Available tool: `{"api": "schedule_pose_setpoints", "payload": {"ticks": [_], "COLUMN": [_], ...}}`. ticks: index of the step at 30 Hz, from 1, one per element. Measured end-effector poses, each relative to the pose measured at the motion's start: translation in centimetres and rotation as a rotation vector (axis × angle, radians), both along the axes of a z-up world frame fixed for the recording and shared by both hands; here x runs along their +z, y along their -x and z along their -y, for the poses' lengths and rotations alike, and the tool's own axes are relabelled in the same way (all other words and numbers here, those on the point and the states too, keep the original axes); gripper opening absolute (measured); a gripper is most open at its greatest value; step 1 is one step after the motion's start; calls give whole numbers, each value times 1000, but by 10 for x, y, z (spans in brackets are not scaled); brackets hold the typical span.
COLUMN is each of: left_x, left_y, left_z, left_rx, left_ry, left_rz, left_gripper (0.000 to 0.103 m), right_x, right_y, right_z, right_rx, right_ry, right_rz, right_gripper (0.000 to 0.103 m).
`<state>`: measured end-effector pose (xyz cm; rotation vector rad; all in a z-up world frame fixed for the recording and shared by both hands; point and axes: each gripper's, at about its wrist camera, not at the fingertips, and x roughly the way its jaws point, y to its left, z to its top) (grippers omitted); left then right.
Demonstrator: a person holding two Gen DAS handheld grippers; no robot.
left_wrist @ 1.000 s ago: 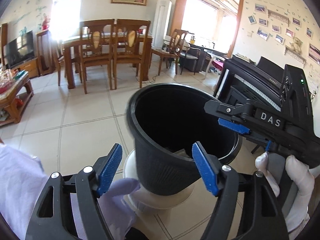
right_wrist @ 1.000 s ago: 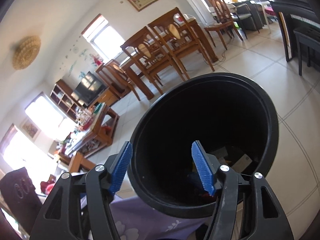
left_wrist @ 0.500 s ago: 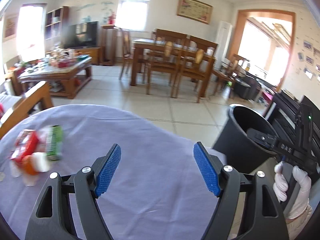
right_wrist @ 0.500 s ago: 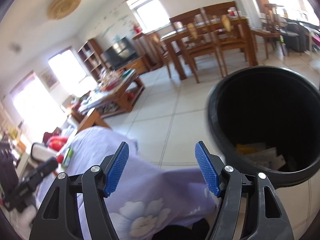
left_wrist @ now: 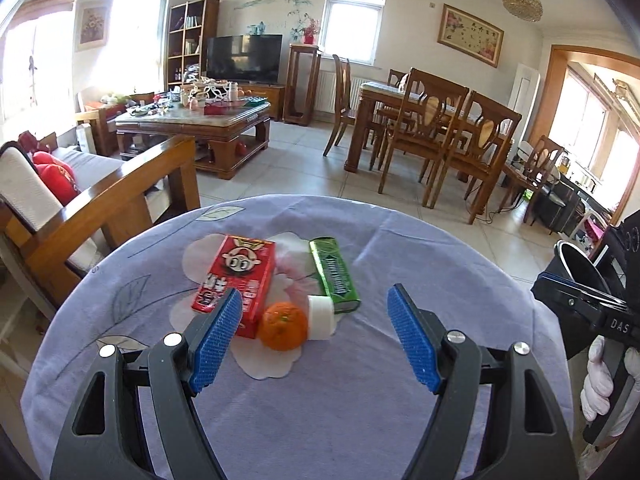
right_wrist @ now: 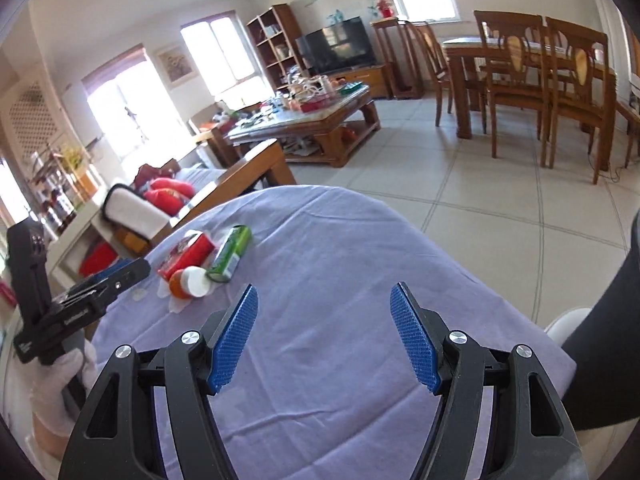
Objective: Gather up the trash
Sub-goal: 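Grasp the red snack box with left tool while right tool grasps the green gum tin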
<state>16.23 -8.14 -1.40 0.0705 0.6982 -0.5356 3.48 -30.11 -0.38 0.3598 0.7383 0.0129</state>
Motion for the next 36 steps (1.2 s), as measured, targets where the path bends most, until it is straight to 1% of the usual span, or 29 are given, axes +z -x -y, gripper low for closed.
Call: {"api": "schedule_pose_setpoints", "payload": {"ticks": [4, 8, 10, 18, 20, 22, 23, 26, 28, 30, 32, 36], "left_x": [-12, -27, -35, -44, -49, -56, -59, -61, -60, -58, -57, -54], "left_y": [-26, -52, -58, -72, -73, -77, -78, -79, -81, -82, -83, -83], "left_z": [-13, -12, -18, -19, -21, -24, -25, -32, -38, -42, -46, -47], "left_rx": [9, 5, 1, -16, -16, -19, -21, -11, 11, 19, 26, 26], "left_ry": [-30, -93, -97, -106, -107, -98, -96, -71, -63, -45, -43, -41], "left_rz": [-31, -78, -96, -118, -129, -154, -170, -187, -184, -186, -180, -169], "left_gripper": [75, 75, 75, 74, 67, 56, 53, 51, 51, 51, 50, 50], "right_x": [1, 1, 0, -17, -22, -27, -30, -42, -50, -57, -59, -62], "right_y": [-33, -65, -82, -138, -148, -160, -165, -180, -187, -195, -199, -204], "right_z": [-38, -65, -75, -98, -101, -105, -107, -111, -115, -119, -122, -132], "right_rx": [55, 97, 114, 163, 167, 166, 165, 162, 162, 168, 166, 188], "right_ry": [43, 78, 89, 128, 137, 147, 154, 160, 159, 144, 146, 170], "right_rz": [-44, -91, -119, -208, -220, -234, -240, -268, -286, -290, -291, -297], "right_gripper": [69, 68, 68, 68, 69, 69, 69, 69, 63, 62, 60, 49]}}
